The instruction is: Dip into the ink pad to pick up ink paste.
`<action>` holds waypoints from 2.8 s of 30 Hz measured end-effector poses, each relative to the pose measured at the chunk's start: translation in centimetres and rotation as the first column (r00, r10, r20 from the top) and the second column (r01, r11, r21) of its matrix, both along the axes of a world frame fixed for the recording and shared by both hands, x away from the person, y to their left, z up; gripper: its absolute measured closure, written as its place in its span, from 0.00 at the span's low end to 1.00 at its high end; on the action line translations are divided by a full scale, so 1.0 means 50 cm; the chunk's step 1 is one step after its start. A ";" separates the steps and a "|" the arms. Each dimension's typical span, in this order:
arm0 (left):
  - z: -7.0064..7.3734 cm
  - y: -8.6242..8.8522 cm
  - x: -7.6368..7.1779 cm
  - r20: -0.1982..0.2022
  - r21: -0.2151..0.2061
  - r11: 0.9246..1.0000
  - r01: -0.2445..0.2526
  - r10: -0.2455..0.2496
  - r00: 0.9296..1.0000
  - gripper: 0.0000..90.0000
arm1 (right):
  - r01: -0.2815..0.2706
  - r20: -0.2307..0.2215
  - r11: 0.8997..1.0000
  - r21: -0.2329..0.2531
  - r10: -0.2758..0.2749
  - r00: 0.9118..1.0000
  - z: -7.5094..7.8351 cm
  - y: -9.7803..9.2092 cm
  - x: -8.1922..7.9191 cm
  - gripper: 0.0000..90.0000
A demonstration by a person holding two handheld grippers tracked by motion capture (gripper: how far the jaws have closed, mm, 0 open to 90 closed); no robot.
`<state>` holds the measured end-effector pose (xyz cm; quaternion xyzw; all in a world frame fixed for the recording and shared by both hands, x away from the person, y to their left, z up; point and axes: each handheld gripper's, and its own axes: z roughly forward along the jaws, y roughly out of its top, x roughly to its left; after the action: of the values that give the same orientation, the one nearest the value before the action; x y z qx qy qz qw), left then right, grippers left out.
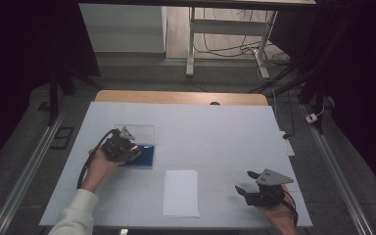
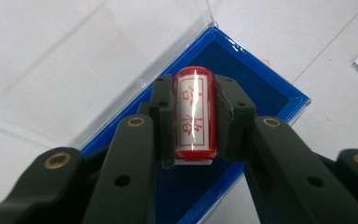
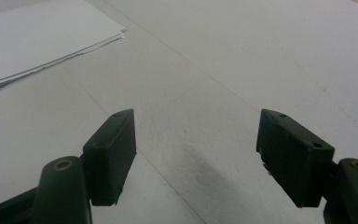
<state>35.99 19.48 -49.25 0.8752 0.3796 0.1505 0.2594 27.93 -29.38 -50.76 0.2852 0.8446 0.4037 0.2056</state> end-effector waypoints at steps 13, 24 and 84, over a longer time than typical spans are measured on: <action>0.001 -0.001 -0.002 0.004 0.000 1.000 -0.002 0.002 1.000 0.79 | 0.006 0.000 1.000 0.014 -0.006 1.000 0.000 -0.001 0.000 0.31; 0.021 0.019 -0.006 0.015 -0.043 0.999 -0.032 0.033 0.999 0.78 | 0.004 0.006 1.000 0.012 -0.004 1.000 0.003 -0.005 -0.001 0.31; 0.008 0.013 0.011 -0.040 -0.001 0.999 -0.046 0.046 0.998 0.79 | 0.005 -0.004 1.000 -0.004 -0.005 1.000 -0.004 -0.001 0.001 0.32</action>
<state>36.52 20.13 -48.84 0.8686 0.4050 0.1386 0.2494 27.99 -29.45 -50.94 0.2877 0.8451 0.4011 0.2056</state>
